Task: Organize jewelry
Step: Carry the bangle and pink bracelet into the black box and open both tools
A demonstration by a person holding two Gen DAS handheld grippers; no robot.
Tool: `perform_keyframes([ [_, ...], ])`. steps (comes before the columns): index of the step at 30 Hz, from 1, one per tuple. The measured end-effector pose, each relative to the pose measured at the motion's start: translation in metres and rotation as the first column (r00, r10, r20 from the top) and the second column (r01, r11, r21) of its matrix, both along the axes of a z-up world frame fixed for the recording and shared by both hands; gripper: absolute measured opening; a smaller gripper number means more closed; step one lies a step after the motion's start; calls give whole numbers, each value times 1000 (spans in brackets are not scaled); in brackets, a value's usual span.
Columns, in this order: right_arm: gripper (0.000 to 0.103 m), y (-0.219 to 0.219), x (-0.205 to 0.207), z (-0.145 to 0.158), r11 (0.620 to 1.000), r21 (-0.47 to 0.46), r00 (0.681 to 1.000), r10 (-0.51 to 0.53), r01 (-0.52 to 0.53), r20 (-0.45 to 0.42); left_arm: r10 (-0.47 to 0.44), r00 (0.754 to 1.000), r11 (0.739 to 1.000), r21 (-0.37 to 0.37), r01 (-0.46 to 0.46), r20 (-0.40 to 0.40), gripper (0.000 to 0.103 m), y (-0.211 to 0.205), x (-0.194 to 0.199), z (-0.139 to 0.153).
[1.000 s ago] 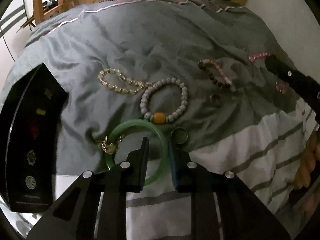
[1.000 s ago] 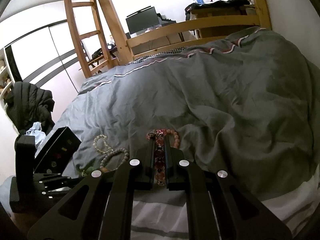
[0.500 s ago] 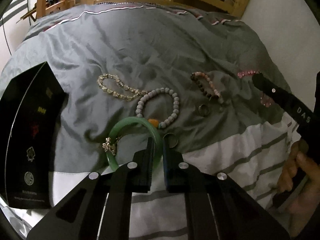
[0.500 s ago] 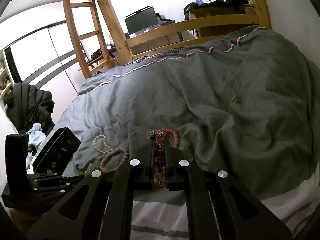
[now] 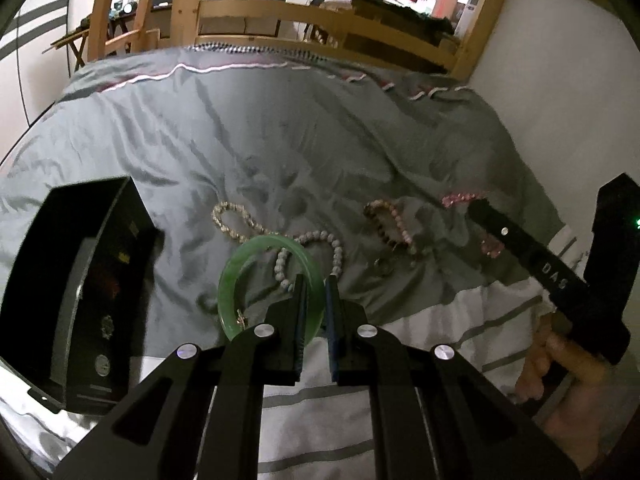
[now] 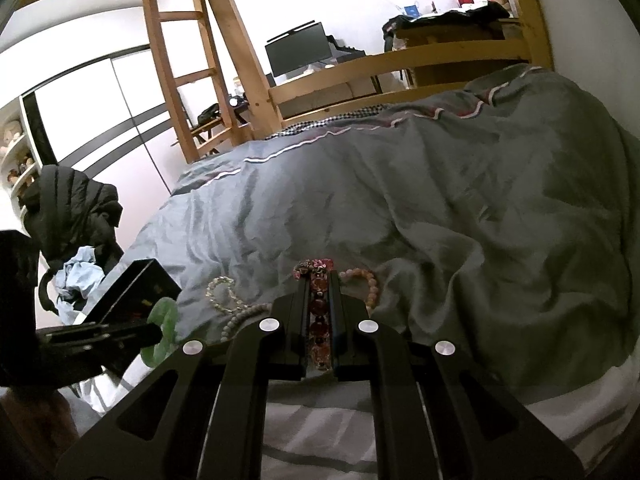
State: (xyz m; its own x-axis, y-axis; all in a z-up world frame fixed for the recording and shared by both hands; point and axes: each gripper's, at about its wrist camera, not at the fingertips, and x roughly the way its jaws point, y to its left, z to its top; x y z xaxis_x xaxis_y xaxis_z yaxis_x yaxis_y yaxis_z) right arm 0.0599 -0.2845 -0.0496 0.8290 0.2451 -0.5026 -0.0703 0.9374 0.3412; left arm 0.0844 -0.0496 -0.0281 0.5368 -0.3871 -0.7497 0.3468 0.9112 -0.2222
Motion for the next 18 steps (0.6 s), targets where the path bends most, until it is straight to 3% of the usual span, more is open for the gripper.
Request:
perform_keyframes([
  [3,9,2,-3,7,999,25,1000,19,-19,12,1,1000,1000,-23,-1,20,8,6,-2,11],
  [6,8,-3,-4,9,987,142,997,74,-74,6,6,999,999,-44,-5,32,8,14,-3,19],
  [10,9,-3,-6,12,970,216,994,109,-108,7,21,999,996,-83,-18,35,8,28,-1,27],
  [18,9,29,-3,31,978,144,989,151,-149,0,21,997,989,-150,-11,69,8,54,-4,48],
])
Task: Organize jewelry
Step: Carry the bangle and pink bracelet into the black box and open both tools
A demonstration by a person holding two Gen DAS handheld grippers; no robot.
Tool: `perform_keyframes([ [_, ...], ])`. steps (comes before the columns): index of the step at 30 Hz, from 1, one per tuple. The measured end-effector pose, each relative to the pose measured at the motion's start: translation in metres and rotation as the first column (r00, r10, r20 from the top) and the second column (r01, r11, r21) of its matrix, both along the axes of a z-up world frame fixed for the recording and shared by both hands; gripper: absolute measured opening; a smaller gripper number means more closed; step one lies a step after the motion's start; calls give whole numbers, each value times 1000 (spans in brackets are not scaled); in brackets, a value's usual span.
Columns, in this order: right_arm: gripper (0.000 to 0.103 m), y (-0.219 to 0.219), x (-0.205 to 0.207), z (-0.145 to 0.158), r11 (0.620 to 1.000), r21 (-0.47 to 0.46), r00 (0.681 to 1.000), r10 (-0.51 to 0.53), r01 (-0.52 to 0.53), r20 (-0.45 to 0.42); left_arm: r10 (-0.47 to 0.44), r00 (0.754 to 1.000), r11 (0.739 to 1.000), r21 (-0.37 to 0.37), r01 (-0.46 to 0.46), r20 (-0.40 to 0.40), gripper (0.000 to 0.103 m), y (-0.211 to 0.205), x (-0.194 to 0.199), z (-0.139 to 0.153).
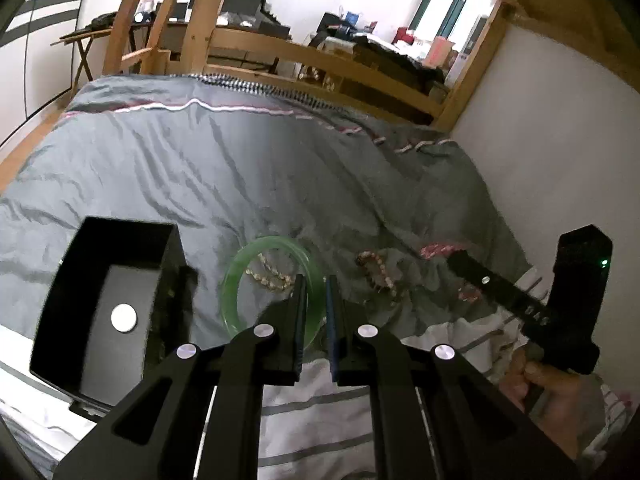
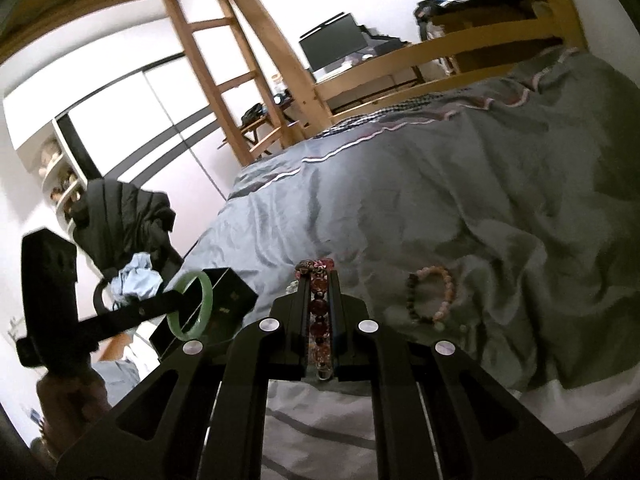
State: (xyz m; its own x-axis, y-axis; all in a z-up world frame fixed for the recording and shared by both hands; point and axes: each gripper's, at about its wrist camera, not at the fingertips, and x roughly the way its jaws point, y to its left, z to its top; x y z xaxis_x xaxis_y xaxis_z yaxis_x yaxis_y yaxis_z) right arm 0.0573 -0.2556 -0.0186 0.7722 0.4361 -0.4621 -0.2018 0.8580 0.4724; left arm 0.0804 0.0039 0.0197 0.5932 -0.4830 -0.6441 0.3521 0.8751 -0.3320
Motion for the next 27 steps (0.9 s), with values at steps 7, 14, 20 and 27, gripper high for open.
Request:
perform_keyframes([
  [7,9,50,13,12,995,-55,997,80,-80,-2,48,999,998,-40,-47,13,8,33,4,8],
  [14,9,104,31,24,982,-93,986,166,-165,4,126,992,991,-51,-125,16,8,68,9,9],
  [20,8,151,49,32,964,-132,973,232,-229,8,205,979,978,-37,-204,15,9,95,6,5],
  [27,8,198,74,28,947,-145,958,288,-285,0,290,957,956,-41,-291,-28,9,124,9,-4],
])
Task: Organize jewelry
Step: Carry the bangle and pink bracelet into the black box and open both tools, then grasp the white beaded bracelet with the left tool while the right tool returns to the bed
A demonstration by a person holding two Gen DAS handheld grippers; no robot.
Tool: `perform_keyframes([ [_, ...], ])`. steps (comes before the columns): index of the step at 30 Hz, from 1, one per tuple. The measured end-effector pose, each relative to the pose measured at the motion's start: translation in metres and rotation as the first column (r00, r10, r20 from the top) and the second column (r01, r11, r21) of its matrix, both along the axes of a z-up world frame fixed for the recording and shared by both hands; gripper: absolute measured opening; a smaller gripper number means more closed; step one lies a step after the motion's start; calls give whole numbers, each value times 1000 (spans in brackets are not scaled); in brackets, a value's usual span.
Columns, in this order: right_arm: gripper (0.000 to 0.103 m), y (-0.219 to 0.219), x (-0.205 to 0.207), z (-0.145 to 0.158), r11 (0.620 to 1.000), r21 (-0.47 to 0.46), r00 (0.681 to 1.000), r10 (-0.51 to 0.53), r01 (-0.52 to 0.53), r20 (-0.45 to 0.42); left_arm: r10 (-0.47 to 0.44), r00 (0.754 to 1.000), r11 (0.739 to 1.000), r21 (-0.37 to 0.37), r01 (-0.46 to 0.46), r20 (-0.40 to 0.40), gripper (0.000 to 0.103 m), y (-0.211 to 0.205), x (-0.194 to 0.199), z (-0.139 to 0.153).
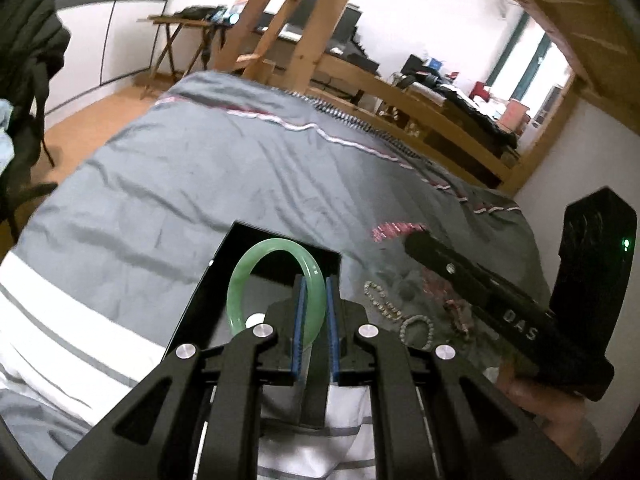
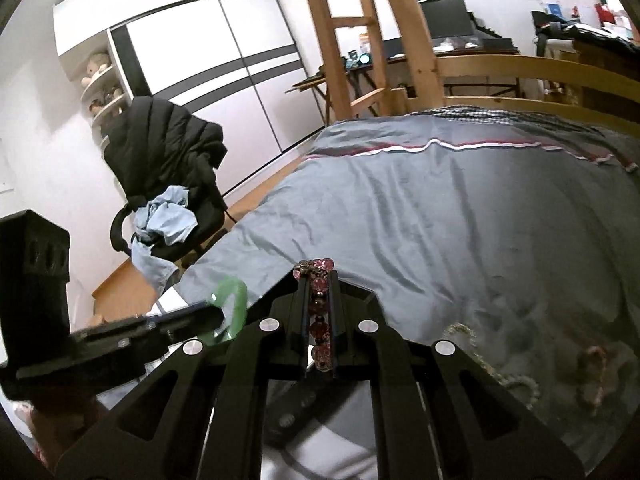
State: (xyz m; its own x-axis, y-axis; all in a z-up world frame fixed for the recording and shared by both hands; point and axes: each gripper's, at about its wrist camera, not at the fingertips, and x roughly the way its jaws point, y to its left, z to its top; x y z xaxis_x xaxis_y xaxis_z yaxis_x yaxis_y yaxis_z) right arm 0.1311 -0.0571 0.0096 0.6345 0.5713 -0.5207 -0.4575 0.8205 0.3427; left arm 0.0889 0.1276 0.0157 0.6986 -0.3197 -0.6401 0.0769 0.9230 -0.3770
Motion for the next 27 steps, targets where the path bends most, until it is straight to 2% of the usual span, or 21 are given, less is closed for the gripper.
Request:
perform_keyframes([
  [5,8,26,10,-15,999,5,999,35,-35,-31,21,999,999,-27,-22,-26,9,7,5,-4],
  [12,9,43,18,-36,998,-4,994,55,-56,-90,53,997,998,-22,-55,-62,9,13,6,-11],
  [14,9,44,20,-40,998,-4,993,59,-60,-104,73,996,997,-13,-74,-57,14,14,6,-9],
  [16,10,46,21,-45,998,-14,991,62,-64,-120,85,995,996,-6,-85,-61,32,13,6,-11],
  [17,10,47,20,-46,998,-31,991,57,-61,-119,96,994,995,-1,-96,-60,35,14,6,-10],
  [18,13,47,19,-46,997,-34,992,60,-64,-114,102,993,995,1,-102,-56,43,14,6,-10],
  [19,30,47,20,-46,997,-31,991,66,-70,-116,116,992,993,6,-116,-47,53,14,4,-8],
  [20,63,45,18,-46,997,-28,991,67,-71,-117,129,991,992,12,-128,-36,59,15,3,-6],
  [22,79,41,12,-42,999,-28,996,44,-46,-77,158,987,987,15,-157,-13,75,18,0,-2],
  [24,83,33,10,-40,999,-13,997,30,-31,-66,174,985,985,17,-174,-1,77,20,-1,-1],
  [27,87,13,5,-35,1000,-21,998,-22,21,-57,151,988,988,36,-151,-3,80,14,1,-1],
])
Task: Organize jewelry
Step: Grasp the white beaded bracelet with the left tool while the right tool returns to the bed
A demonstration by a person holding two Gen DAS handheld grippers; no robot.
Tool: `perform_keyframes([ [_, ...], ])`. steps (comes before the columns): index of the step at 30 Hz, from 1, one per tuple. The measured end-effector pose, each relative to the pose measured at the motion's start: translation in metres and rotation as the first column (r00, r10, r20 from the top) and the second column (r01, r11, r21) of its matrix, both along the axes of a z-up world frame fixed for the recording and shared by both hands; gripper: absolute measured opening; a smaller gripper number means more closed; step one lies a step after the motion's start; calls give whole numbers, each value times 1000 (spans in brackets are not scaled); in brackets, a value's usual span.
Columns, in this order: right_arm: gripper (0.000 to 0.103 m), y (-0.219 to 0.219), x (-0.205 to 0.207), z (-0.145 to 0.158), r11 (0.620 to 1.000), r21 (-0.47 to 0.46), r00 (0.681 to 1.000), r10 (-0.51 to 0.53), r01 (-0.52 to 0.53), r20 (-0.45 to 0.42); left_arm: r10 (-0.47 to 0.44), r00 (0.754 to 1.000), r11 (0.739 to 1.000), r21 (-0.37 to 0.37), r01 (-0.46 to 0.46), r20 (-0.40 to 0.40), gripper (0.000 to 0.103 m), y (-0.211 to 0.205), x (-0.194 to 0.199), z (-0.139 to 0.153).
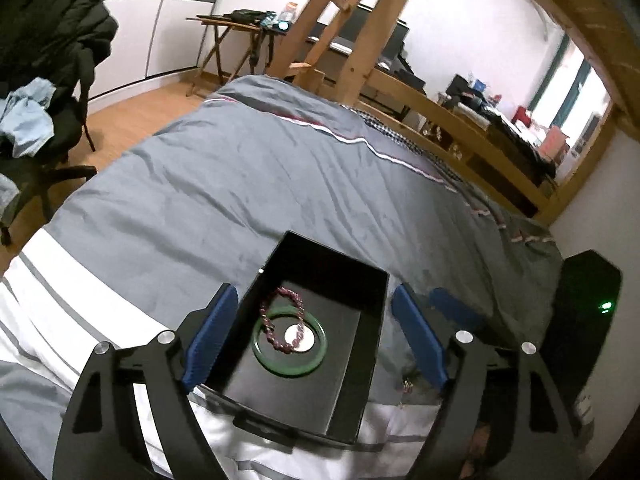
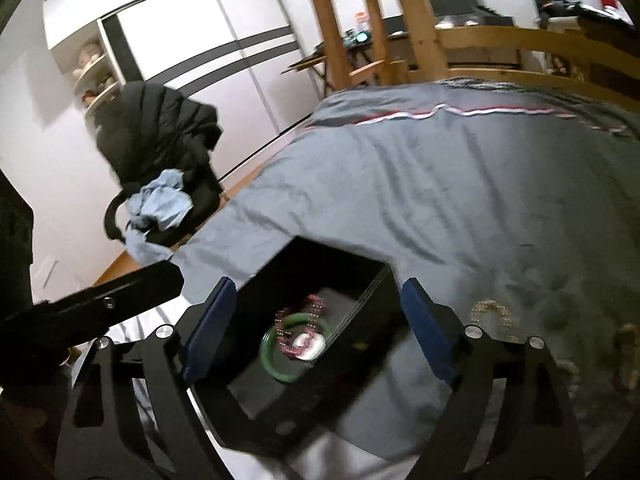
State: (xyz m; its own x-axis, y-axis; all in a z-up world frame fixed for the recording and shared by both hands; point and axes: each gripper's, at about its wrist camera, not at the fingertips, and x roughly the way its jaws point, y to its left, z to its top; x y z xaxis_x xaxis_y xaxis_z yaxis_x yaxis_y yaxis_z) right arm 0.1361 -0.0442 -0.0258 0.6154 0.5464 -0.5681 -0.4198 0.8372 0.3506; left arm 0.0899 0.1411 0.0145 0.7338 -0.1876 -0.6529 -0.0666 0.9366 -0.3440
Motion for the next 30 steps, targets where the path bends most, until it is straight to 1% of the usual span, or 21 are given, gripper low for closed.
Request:
perform_keyframes([
  [1,90,-11,-4,2,1000,-7,1000,-23,23,6,-11,1000,1000,11,11,2,84,-4,0,1],
  [3,91,-29,-10,6,998,-26,998,-56,56,16,-48,999,998,30,48,16,92,-16,-1,3],
  [4,91,-43,-14,8,996,-40,997,-80,80,19,-65,998,997,38,65,19,92,-22,-1,4],
  [6,91,-64,-21,11,991,-62,993,-114,116,24,-107,994,991,78,106,9,92,-36,0,2],
  [7,91,-78,-28,13,984,-97,989,-146,148,34,-134,991,986,102,133,-3,92,-46,1,-1],
  [9,91,-101,-37,18,969,-149,980,-192,199,60,-167,986,979,120,167,-14,92,-57,1,-3],
  [11,92,-125,-45,22,955,-176,970,-232,241,67,-212,977,970,119,212,-19,92,-70,0,-6],
  [13,92,-146,-52,25,942,-191,961,-267,276,72,-255,967,961,103,255,-20,92,-83,-1,-9],
  [16,92,-176,-62,29,926,-206,949,-308,315,66,-283,959,955,93,282,-11,92,-97,-3,-13],
  [18,93,-195,-68,32,914,-209,937,-341,348,67,-324,946,942,82,325,-16,92,-110,-2,-18],
  [22,93,-217,-79,34,902,-214,927,-367,374,76,-380,925,917,118,380,-25,92,-135,0,-25],
  [25,93,-223,-84,31,898,-225,926,-366,378,93,-412,911,900,145,411,-26,92,-151,3,-28],
  [28,93,-225,-83,23,896,-228,924,-366,382,109,-453,891,881,138,453,-33,92,-167,5,-34],
  [30,93,-226,-79,14,898,-223,925,-363,379,112,-468,882,867,165,470,-54,92,-177,7,-40],
])
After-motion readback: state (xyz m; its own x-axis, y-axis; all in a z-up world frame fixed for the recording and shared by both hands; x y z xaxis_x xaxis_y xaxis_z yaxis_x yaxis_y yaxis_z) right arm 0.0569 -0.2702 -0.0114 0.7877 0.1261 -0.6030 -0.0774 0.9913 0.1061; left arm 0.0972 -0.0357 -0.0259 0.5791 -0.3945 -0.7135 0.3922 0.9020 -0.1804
